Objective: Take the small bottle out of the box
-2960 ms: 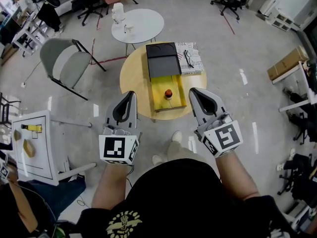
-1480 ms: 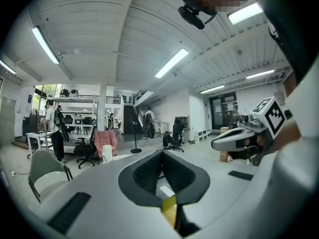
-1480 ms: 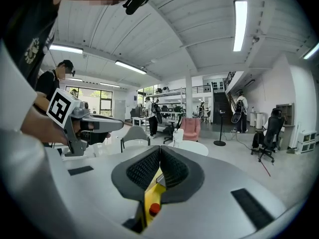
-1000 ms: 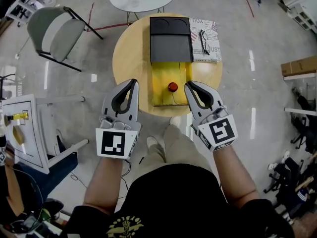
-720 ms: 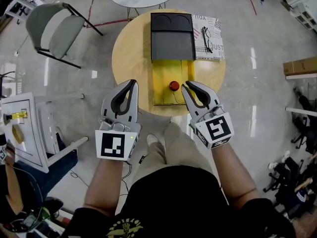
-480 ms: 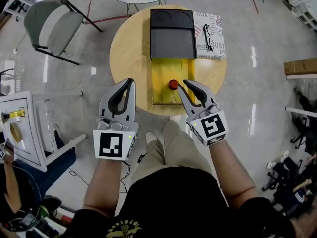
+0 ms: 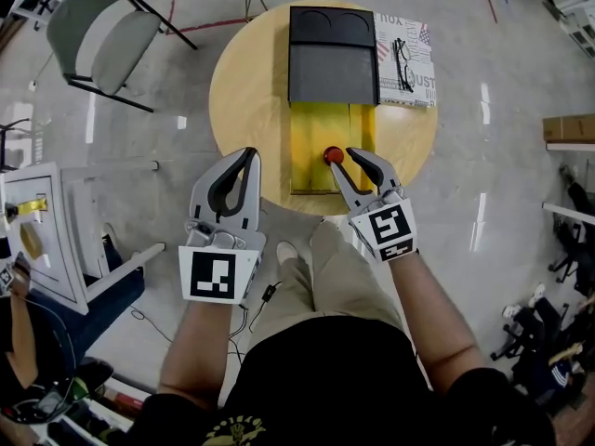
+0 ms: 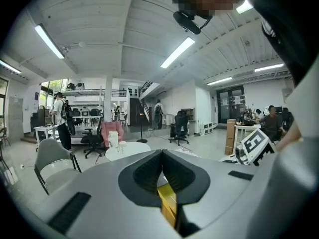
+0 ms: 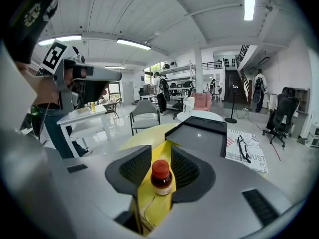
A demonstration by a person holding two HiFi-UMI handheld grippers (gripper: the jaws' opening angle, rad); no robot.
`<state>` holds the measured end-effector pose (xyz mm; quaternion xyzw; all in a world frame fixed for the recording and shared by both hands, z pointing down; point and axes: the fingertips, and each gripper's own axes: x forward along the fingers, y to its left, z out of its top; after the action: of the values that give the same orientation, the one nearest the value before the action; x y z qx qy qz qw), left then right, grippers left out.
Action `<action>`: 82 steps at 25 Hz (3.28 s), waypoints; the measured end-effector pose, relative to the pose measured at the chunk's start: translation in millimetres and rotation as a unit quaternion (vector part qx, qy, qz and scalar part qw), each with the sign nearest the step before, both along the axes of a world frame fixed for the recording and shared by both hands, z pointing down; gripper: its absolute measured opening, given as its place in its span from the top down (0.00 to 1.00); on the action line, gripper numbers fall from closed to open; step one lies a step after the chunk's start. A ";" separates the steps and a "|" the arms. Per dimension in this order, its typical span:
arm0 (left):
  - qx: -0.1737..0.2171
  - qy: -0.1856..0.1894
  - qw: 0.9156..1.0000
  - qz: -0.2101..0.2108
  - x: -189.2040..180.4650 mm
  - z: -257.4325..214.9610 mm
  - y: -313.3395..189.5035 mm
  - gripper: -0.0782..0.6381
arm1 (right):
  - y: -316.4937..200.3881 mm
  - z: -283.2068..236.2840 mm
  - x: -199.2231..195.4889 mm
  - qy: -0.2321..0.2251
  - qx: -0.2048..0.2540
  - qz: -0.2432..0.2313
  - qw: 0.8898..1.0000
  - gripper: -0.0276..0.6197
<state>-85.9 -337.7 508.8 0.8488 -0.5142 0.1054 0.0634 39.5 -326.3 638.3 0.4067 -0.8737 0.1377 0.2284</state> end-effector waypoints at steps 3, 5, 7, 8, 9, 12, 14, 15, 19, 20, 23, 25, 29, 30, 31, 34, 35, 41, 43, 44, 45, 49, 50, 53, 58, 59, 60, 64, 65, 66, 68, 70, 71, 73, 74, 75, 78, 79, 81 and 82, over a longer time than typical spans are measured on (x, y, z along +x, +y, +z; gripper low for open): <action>-0.002 -0.001 1.000 -0.003 -0.1 1.8 -0.2 0.87 | -1.1 18.2 -0.3 0.010 -0.010 -0.002 1.000 0.75; -0.002 -0.003 1.000 -0.006 -0.7 2.5 -1.0 0.87 | -3.2 26.4 0.3 0.011 -0.014 -0.002 1.000 0.74; -0.002 -0.004 1.000 -0.007 -0.7 4.2 -1.3 0.87 | -5.7 29.2 -0.6 0.001 -0.014 -0.003 1.000 0.73; -0.003 -0.004 1.000 -0.008 -0.5 5.1 -1.3 0.87 | -6.7 29.4 -1.9 -0.004 -0.013 -0.005 1.000 0.72; -0.005 -0.004 1.000 -0.010 -0.4 6.0 -1.1 0.87 | -7.4 29.4 -3.7 -0.007 -0.012 -0.009 1.000 0.72; -0.008 -0.005 1.000 -0.013 -0.1 7.4 -0.1 0.87 | -7.6 30.1 -9.2 -0.004 -0.010 -0.026 1.000 0.71; -0.010 -0.006 1.000 -0.015 -1.2 7.8 0.6 0.87 | -7.9 29.7 -13.5 -0.006 -0.011 -0.034 0.999 0.71; -0.010 -0.007 1.000 -0.016 -2.4 8.1 1.0 0.87 | -8.2 29.6 -15.3 -0.008 -0.011 -0.036 0.999 0.71; -0.010 -0.011 1.000 -0.020 -8.2 8.2 4.5 0.87 | -5.2 30.2 -20.4 -0.007 -0.015 -0.046 0.999 0.71; -0.009 -0.014 1.000 -0.020 -9.6 8.0 5.6 0.87 | -3.3 31.7 -21.6 -0.004 -0.017 -0.051 0.999 0.69; -0.008 -0.012 1.000 -0.023 -11.7 4.6 8.0 0.87 | -0.7 38.6 -22.3 0.007 -0.023 -0.053 0.998 0.68; -0.009 -0.011 1.000 -0.025 -12.8 2.8 10.5 0.87 | -1.4 44.2 -20.2 0.013 -0.024 -0.045 0.999 0.68; -0.009 -0.016 1.000 -0.026 -15.7 -2.2 18.0 0.87 | -1.3 53.2 -17.5 0.029 -0.023 -0.035 0.999 0.72; -0.007 -0.017 0.999 -0.026 -16.7 -4.5 19.5 0.87 | -1.4 54.0 -17.5 0.030 -0.023 -0.034 0.999 0.72; -0.006 -0.018 0.999 -0.026 -17.6 -6.9 20.8 0.87 | -1.6 54.2 -17.4 0.031 -0.025 -0.033 0.999 0.72; -0.003 -0.019 0.999 -0.027 -20.2 -14.0 24.4 0.87 | -1.0 53.9 -15.9 0.030 -0.039 -0.028 0.998 0.72; -0.002 -0.019 0.999 -0.027 -21.1 -16.5 25.2 0.87 | 0.1 53.0 -15.5 0.027 -0.047 -0.026 0.998 0.72; 0.011 -0.017 1.000 -0.023 -20.1 -36.5 26.4 0.87 | 13.0 31.7 -16.8 0.019 -0.052 -0.032 0.998 0.72; 0.012 -0.028 0.999 -0.019 -19.9 -39.9 27.2 0.87 | 17.3 20.1 -18.6 0.018 -0.047 -0.039 0.998 0.72; 0.013 -0.032 0.999 -0.018 -19.5 -41.2 26.8 0.87 | 18.5 13.6 -19.1 0.017 -0.044 -0.043 0.998 0.72; 0.015 -0.032 0.999 -0.017 -18.5 -42.8 26.3 0.87 | 19.1 7.2 -19.2 0.017 -0.041 -0.045 0.998 0.72; 0.025 -0.024 0.999 -0.013 -13.6 -52.3 25.2 0.87 | 20.3 -15.4 -16.6 0.015 -0.031 -0.042 0.999 0.72; 0.027 -0.023 0.999 -0.013 -12.8 -55.2 24.9 0.87 | 20.7 -20.8 -15.2 0.015 -0.029 -0.041 0.999 0.72; 0.031 -0.016 0.999 -0.012 -10.5 -63.4 23.1 0.87 | 20.6 -36.6 -9.2 0.016 -0.023 -0.036 0.999 0.72; 0.030 -0.017 0.999 -0.009 -8.8 -74.4 23.1 0.87 | 20.0 -61.3 -1.9 0.017 -0.010 -0.030 0.999 0.72; 0.032 -0.017 0.999 -0.008 -8.3 -77.8 23.3 0.87 | 20.5 -66.9 -0.5 0.017 -0.007 -0.029 0.999 0.72; 0.035 -0.017 0.999 -0.006 -7.9 -81.3 23.1 0.87 | 20.6 -72.3 0.4 0.017 -0.005 -0.029 0.999 0.72; 0.038 -0.013 0.999 -0.003 -7.9 -92.2 21.8 0.87 | 20.2 -89.6 0.9 0.014 -0.001 -0.029 0.999 0.72; 0.037 -0.011 0.999 -0.003 -7.7 -94.2 22.1 0.87 | 20.5 -93.4 1.4 0.015 -0.001 -0.029 0.999 0.72; 0.037 -0.008 0.999 -0.003 -7.4 -96.4 22.0 0.87 | 20.5 -97.3 2.1 0.016 0.000 -0.028 0.999 0.72; 0.039 -0.002 0.999 -0.004 -6.6 -101.2 21.2 0.87 | 20.1 -105.3 2.9 0.016 0.002 -0.028 0.999 0.72; 0.042 0.001 0.999 -0.003 -5.0 -105.9 21.7 0.87 | 21.1 -113.6 2.8 0.017 0.007 -0.030 0.999 0.72; 0.044 0.001 0.999 -0.001 -4.1 -108.1 22.7 0.87 | 22.1 -117.9 2.4 0.017 0.010 -0.031 0.999 0.72; 0.045 0.001 0.999 0.001 -3.6 -112.5 24.7 0.87 | 24.1 -127.3 1.4 0.013 0.012 -0.033 0.999 0.72; 0.044 0.000 0.999 0.001 -4.0 -114.5 25.5 0.87 | 24.5 -131.5 1.7 0.010 0.013 -0.033 0.999 0.72; 0.043 0.000 0.999 0.001 -4.6 -116.5 26.1 0.87 | 24.7 -135.3 2.7 0.008 0.015 -0.032 0.999 0.72; 0.044 0.003 0.999 0.001 -5.8 -122.3 27.4 0.87 | 24.6 -147.1 5.0 0.007 0.020 -0.029 0.999 0.72; 0.045 0.004 0.999 0.002 -5.6 -124.0 28.2 0.87 | 24.6 -151.1 5.3 0.007 0.021 -0.028 0.999 0.72; 0.049 0.004 0.999 0.007 -4.3 -127.5 30.4 0.87 | 25.3 -159.7 5.8 0.007 0.023 -0.027 0.999 0.72; 0.050 0.003 0.999 0.008 -3.4 -129.3 31.7 0.87 | 26.0 -164.5 6.2 0.007 0.024 -0.028 0.999 0.72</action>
<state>-89.3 -306.0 379.5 0.8556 -0.5114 0.0773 0.0221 45.7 -300.3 473.8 0.3887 -0.8861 0.1073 0.2285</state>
